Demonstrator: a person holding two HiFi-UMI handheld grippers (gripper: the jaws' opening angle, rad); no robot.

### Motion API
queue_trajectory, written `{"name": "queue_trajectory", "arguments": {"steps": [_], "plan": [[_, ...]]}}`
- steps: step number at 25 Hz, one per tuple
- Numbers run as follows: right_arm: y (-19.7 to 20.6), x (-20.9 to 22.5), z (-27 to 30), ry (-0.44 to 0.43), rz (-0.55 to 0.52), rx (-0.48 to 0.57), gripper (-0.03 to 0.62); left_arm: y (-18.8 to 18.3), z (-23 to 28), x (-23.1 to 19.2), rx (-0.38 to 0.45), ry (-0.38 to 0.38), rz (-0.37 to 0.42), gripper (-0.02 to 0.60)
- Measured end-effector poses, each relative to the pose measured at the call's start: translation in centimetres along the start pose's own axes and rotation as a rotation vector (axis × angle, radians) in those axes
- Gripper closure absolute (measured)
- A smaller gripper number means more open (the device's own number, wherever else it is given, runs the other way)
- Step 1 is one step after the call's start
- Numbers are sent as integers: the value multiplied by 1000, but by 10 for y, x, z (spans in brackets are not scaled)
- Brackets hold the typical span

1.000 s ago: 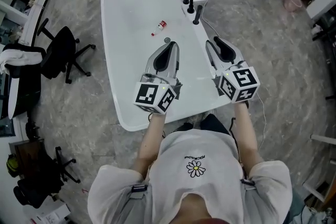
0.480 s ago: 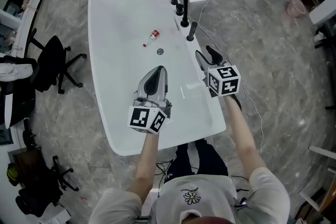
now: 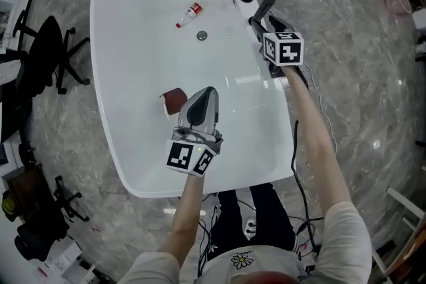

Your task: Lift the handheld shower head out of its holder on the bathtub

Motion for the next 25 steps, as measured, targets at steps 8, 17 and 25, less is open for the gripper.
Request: {"name": "queue_trajectory", "arguments": {"steps": [8, 17, 25], "plan": [[9, 6, 50, 44, -48, -24, 416, 24, 3, -32, 13, -44, -5, 581], [3, -2, 51, 89, -149, 9, 441, 28, -3, -35, 10, -70, -20, 581], [-76, -22, -2, 88, -129, 189, 441, -30, -26, -32, 125, -81, 100, 581]]}}
Point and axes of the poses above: the fingertips, and each gripper's own axes: z forward along the fingers, x to its right, y out of its underside, the point moved 7 cm from there along -z, backward along the fingers, and after that the axes turned 4 degrees about -x, right-handed, at the moved point
